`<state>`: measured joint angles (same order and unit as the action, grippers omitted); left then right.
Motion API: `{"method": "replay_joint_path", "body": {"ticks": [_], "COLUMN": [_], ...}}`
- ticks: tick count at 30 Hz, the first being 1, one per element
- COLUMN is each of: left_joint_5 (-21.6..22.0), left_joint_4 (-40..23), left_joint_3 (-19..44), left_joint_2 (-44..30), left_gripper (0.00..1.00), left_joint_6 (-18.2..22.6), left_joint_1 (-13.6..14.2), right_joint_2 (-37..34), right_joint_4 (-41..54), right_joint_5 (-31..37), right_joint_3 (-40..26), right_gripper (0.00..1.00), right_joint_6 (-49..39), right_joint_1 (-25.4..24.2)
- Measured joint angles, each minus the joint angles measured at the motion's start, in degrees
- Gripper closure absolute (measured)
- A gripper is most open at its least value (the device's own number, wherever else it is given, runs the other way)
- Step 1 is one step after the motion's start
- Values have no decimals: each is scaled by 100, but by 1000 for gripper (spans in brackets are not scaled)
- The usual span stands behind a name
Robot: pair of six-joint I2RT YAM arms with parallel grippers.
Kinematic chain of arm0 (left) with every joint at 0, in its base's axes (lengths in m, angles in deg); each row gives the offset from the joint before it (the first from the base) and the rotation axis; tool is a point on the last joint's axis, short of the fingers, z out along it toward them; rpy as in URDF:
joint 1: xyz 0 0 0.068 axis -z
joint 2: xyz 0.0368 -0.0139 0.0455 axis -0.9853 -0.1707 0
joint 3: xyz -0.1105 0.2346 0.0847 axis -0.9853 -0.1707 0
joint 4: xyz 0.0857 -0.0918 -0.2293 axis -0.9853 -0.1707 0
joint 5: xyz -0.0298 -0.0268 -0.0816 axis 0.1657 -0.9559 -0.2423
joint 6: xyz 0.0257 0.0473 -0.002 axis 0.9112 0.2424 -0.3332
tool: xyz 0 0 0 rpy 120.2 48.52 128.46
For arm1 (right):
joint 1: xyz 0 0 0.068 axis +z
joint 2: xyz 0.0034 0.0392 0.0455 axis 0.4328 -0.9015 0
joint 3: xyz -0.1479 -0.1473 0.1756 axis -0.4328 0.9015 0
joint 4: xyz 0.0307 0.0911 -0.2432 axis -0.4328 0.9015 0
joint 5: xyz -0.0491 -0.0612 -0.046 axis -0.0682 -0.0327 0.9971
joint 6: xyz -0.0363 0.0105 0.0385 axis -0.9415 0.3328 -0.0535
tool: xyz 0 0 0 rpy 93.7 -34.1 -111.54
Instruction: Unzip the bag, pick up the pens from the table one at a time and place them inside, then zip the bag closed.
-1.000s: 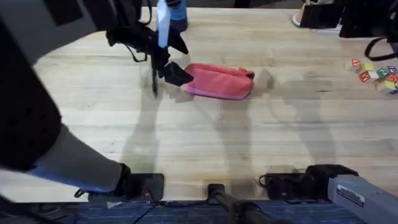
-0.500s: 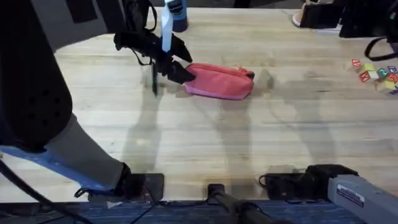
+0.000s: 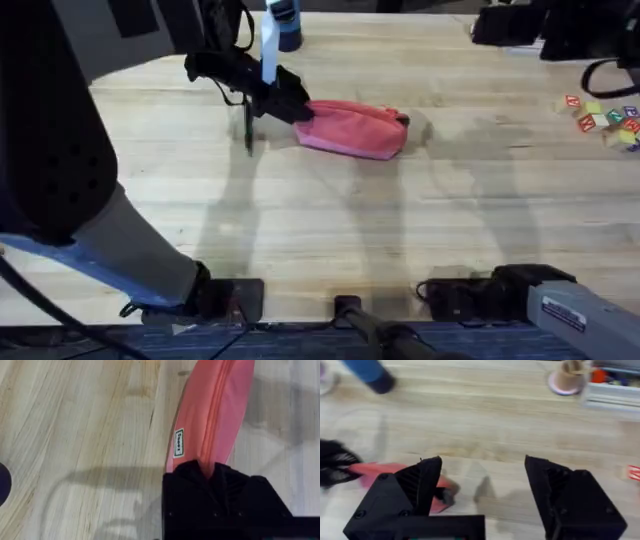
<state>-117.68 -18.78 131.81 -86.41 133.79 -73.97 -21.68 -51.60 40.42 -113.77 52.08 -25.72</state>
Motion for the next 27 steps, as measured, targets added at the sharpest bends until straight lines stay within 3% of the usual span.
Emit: {"method": "replay_joint_path", "body": {"ticks": [12, 27], "left_joint_5": [0, 0], "left_joint_4": [2, 4], "left_joint_3": [0, 0], "left_joint_2": [0, 0], "left_gripper": [958, 958], "left_joint_6": [0, -1], "left_joint_1": [0, 0], "right_joint_2": [-65, -380], "right_joint_4": [9, 46], "right_joint_5": [-1431, -1647], "right_joint_3": [0, 0], "right_gripper": [5, 5], "right_joint_6": [98, 832], "right_joint_1": [0, 0]}}
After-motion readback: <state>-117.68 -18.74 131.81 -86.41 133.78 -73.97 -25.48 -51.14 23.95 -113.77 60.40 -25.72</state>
